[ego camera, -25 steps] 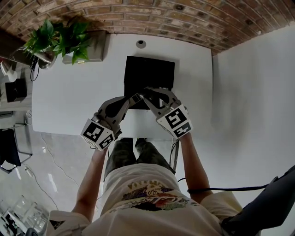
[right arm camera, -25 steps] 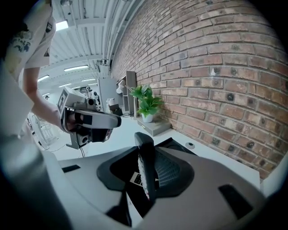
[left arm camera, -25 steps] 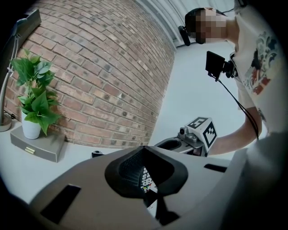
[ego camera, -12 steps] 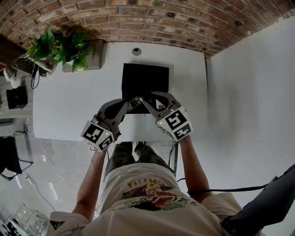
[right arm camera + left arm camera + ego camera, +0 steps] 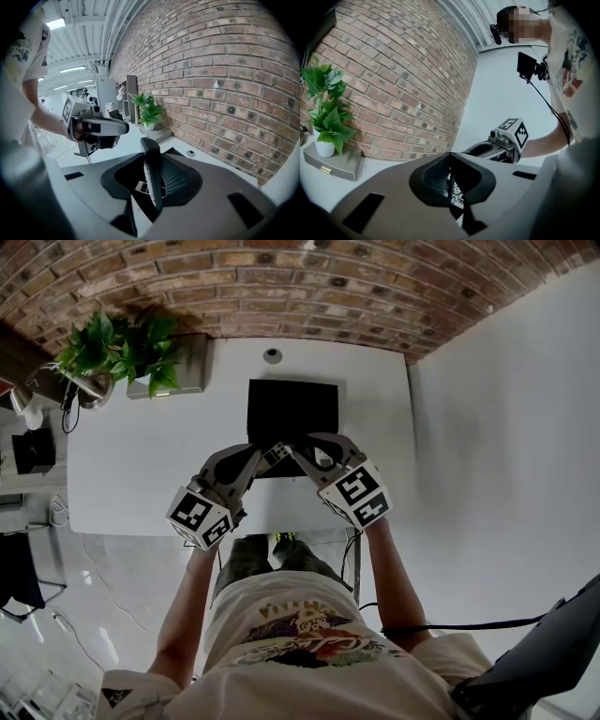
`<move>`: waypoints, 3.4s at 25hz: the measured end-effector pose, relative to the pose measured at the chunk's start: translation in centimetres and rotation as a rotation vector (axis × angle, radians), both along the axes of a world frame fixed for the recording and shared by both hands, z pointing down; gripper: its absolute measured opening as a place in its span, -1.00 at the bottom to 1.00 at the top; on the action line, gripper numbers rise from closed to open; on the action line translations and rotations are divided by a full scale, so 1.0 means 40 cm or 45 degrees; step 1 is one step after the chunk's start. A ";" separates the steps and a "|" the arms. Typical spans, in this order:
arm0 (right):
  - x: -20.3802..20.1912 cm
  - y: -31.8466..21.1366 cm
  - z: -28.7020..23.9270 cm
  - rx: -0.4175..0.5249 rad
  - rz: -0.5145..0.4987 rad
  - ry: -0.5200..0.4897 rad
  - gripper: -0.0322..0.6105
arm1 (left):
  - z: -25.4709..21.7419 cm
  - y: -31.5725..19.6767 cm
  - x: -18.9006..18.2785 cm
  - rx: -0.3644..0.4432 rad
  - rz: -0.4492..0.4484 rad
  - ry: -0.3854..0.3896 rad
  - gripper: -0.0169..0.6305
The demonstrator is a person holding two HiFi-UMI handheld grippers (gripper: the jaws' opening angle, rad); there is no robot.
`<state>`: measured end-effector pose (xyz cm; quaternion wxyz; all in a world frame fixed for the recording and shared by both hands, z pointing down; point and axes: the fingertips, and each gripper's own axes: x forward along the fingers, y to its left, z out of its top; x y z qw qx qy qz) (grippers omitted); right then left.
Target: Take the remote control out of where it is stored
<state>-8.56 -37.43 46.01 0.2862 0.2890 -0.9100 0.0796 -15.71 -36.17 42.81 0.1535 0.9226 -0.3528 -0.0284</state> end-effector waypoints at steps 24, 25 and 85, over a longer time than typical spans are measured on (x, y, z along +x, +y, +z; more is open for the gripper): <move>0.194 0.012 -0.007 -0.053 0.056 -0.004 -0.54 | 0.001 0.033 0.090 0.005 -0.093 -0.051 -0.94; 0.210 0.010 -0.004 -0.059 0.063 -0.008 -0.55 | 0.002 0.034 0.102 0.006 -0.094 -0.054 -0.94; 0.491 -0.129 0.364 -0.544 0.382 -0.225 -0.58 | 0.122 0.016 0.278 -0.140 -0.131 -0.144 -0.94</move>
